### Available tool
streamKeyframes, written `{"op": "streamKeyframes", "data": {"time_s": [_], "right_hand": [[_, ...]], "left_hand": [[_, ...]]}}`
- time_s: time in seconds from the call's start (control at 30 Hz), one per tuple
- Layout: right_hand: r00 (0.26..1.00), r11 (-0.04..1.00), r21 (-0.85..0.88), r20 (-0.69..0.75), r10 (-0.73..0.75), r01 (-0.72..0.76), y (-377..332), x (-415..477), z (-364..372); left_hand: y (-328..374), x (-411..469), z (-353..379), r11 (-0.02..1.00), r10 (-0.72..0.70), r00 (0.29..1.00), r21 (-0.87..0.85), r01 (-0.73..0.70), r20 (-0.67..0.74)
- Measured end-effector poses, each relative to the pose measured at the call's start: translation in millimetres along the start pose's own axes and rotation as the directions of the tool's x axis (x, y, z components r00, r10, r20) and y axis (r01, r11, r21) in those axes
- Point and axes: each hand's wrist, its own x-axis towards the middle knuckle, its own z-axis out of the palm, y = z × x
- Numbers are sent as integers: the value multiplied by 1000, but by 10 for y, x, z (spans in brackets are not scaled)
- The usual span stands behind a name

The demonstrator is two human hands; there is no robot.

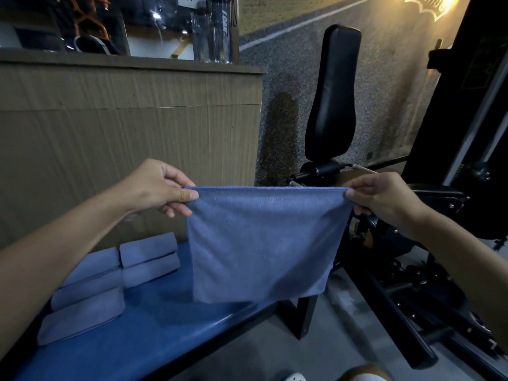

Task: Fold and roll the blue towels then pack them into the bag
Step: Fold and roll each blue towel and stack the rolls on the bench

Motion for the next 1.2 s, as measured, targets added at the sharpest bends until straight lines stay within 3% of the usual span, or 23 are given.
{"op": "streamKeyframes", "data": {"time_s": [0.2,0.43,0.53,0.87,1.07,1.2], "right_hand": [[995,991,-132,85,46,-35,166,184,22],[997,984,-168,40,61,-54,450,695,361],[998,993,-105,27,63,-60,553,925,575],[997,999,14,-74,-33,35,625,1230,784],[995,998,-42,81,60,-57,1118,587,910],[937,970,-153,268,223,-187,1619,-4,1058]], "left_hand": [[-138,134,41,997,-55,998,-49,57,26],[-399,608,158,981,-124,991,-147,130,44],[-533,821,181,978,-132,991,-160,133,18],[-617,1044,36,986,39,997,-157,-50,-72],[-1262,595,338,998,-36,999,-52,38,34],[-1864,136,668,987,-149,981,77,139,128]]}}
